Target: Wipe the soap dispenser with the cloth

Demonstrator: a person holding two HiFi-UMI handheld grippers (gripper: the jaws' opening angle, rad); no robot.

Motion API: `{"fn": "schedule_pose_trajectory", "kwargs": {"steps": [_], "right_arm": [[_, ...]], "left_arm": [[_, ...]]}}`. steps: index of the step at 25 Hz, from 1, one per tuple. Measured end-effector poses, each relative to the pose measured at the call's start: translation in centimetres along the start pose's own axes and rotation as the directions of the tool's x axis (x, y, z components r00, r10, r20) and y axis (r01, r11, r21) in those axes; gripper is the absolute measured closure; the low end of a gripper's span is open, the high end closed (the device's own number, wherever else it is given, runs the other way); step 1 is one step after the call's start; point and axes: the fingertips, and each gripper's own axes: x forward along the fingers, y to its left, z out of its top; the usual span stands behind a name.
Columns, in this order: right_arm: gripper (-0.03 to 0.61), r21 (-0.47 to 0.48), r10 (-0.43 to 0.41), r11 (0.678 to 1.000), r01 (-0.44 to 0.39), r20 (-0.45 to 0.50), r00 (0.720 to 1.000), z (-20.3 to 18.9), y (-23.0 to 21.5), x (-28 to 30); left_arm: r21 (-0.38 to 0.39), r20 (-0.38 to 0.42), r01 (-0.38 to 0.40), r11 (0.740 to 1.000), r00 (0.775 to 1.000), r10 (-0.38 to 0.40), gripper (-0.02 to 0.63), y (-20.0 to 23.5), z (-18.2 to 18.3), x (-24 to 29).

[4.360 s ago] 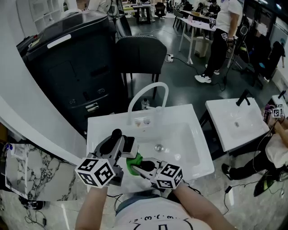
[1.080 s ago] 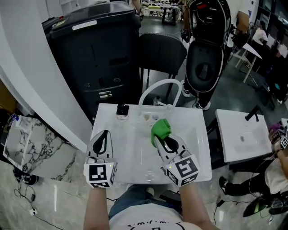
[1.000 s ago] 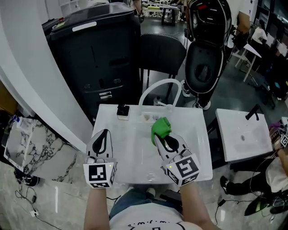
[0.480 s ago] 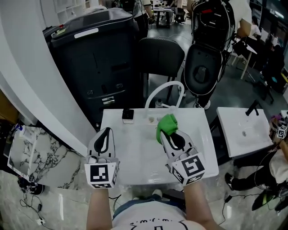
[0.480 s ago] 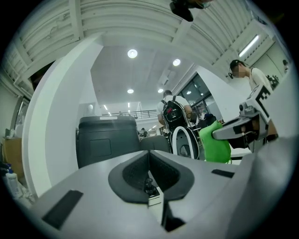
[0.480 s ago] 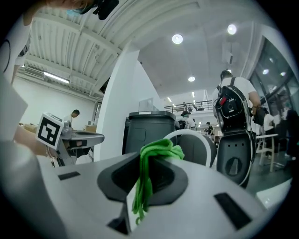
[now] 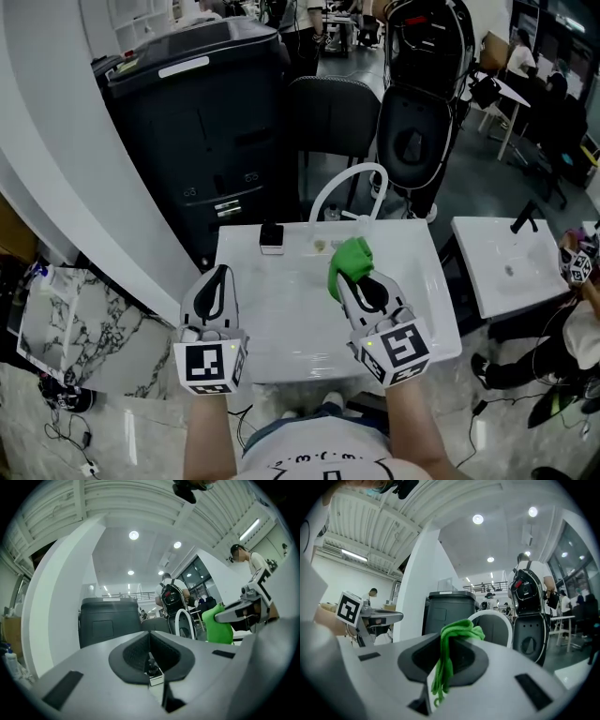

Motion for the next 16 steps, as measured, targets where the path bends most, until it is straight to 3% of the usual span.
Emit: {"fn": "schedule_pose_trajectory", "kwargs": {"steps": [16], "right_arm": [[0.532, -0.038, -0.047, 0.998, 0.047, 0.011, 0.999, 1.2, -0.7, -0.6]], "left_arm": [[-0.023, 0.025, 0.028, 0.999, 0.999, -0.027, 0.595, -0.8, 0.4, 0.9]]}}
